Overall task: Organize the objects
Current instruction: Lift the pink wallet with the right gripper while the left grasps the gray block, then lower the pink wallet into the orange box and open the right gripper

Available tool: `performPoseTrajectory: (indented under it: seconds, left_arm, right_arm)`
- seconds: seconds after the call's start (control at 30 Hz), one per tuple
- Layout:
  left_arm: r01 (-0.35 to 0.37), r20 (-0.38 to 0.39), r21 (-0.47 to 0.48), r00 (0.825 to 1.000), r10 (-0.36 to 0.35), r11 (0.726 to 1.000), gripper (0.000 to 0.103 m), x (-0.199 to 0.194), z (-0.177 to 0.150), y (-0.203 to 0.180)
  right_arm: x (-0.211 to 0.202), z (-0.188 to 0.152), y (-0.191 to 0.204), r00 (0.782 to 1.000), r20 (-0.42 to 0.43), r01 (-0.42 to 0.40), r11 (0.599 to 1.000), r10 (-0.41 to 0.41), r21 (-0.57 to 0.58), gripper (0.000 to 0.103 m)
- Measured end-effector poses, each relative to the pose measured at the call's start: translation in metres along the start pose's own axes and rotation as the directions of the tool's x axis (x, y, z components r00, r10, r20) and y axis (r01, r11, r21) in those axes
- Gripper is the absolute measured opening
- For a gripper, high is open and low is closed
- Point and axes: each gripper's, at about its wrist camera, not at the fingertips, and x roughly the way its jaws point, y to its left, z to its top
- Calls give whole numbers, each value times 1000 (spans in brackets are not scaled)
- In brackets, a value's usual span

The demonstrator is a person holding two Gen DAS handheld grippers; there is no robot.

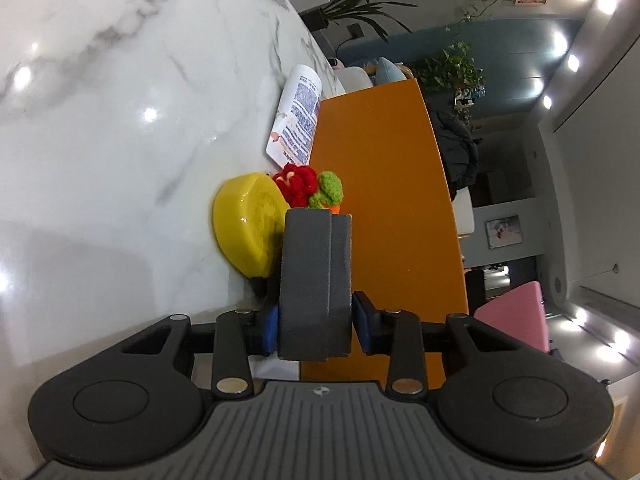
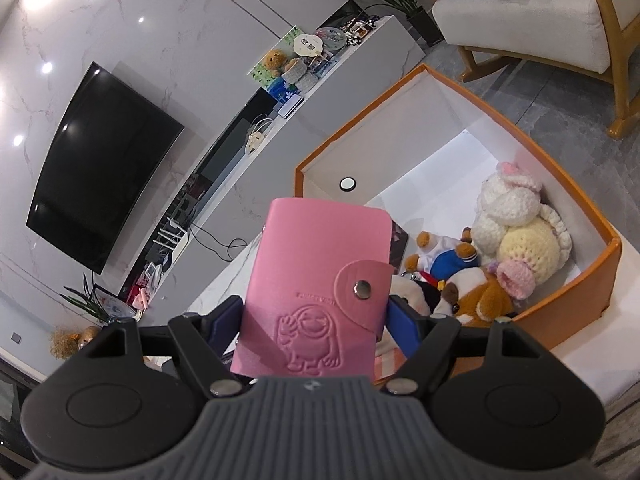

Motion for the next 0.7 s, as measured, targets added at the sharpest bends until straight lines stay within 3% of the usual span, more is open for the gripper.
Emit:
performPoseTrajectory:
  seconds: [0.23, 0.37, 0.53, 0.7]
  left_arm:
    - [-90, 61, 120, 995, 83, 989, 39, 0, -10, -18]
    - [-181, 136, 194, 978, 156, 964, 39, -12, -15, -37]
    - [-285, 256, 277, 942, 215, 918, 39, -42, -26, -70]
    - [-411, 391, 326, 879, 274, 851, 39, -77, -53, -109]
  right_arm:
    - [2, -1, 1, 1000, -2, 27, 999, -27, -32, 78]
    - [1, 0, -1, 999, -1, 32, 999, -32, -29, 78]
    - [-2, 2, -5, 1000, 6, 31, 999, -31, -25, 78]
    - [-9, 3, -5, 999, 30, 18, 999, -17, -34, 78]
